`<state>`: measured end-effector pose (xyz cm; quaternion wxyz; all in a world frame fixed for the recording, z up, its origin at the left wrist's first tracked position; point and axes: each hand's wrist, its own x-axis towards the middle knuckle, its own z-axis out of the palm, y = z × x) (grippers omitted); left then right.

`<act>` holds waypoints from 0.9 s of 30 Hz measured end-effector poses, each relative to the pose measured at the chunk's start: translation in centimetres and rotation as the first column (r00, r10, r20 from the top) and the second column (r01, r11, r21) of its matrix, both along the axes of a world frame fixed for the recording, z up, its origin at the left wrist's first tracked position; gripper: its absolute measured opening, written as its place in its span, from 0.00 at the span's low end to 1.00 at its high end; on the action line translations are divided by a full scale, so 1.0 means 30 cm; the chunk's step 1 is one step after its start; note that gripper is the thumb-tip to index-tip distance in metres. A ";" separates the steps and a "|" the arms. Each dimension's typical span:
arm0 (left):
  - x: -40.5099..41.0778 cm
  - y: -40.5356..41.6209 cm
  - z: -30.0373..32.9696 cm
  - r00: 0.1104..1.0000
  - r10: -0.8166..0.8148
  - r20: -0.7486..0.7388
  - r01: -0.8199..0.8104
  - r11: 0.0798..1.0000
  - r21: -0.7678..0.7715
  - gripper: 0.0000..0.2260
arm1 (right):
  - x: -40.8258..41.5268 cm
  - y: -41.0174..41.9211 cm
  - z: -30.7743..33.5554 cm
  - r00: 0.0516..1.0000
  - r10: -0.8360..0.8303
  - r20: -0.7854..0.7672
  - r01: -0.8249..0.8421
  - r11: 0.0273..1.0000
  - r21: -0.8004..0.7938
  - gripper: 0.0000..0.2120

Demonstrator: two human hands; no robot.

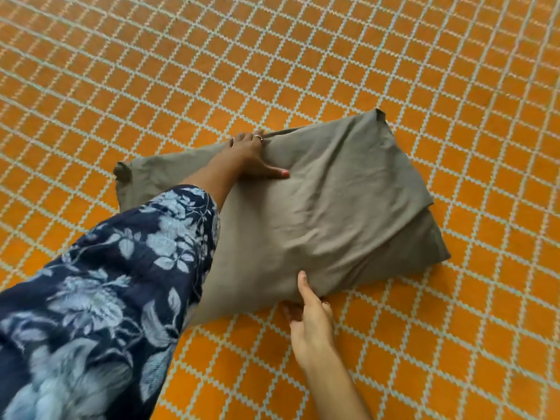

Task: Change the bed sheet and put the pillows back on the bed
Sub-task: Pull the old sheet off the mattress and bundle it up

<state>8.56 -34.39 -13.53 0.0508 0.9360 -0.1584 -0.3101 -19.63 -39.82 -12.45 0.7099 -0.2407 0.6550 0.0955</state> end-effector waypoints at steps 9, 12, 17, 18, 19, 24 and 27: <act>-0.011 -0.014 0.006 0.950 0.101 -0.295 -0.102 0.995 0.011 0.41 | -0.006 -0.015 -0.015 0.993 -0.100 0.066 0.099 0.995 0.022 0.27; -0.028 -0.023 0.063 0.930 0.151 -0.335 -0.184 0.981 -0.068 0.24 | -0.007 -0.061 0.043 0.989 -0.113 0.098 0.117 0.992 -0.039 0.23; 0.004 0.018 0.312 0.831 0.252 -0.496 -0.454 0.822 -0.343 0.27 | 0.058 -0.230 0.230 0.916 -0.123 0.383 0.171 0.981 -0.095 0.31; 0.011 0.031 0.381 0.832 0.242 -0.499 -0.471 0.783 -0.406 0.30 | 0.090 -0.279 0.287 0.889 -0.080 0.451 0.152 0.980 -0.126 0.30; 0.014 0.043 0.446 0.838 0.233 -0.493 -0.484 0.736 -0.474 0.31 | 0.126 -0.329 0.346 0.863 -0.012 0.504 0.121 0.975 -0.184 0.27; -0.069 0.098 0.722 0.858 0.216 -0.466 -0.512 0.436 -0.740 0.15 | 0.250 -0.511 0.669 0.670 0.366 0.646 0.032 0.855 -0.517 0.08; -0.178 0.152 0.762 0.848 0.257 -0.463 -0.521 0.257 -0.814 0.20 | 0.229 -0.540 0.780 0.594 0.462 0.658 0.054 0.794 -0.606 0.10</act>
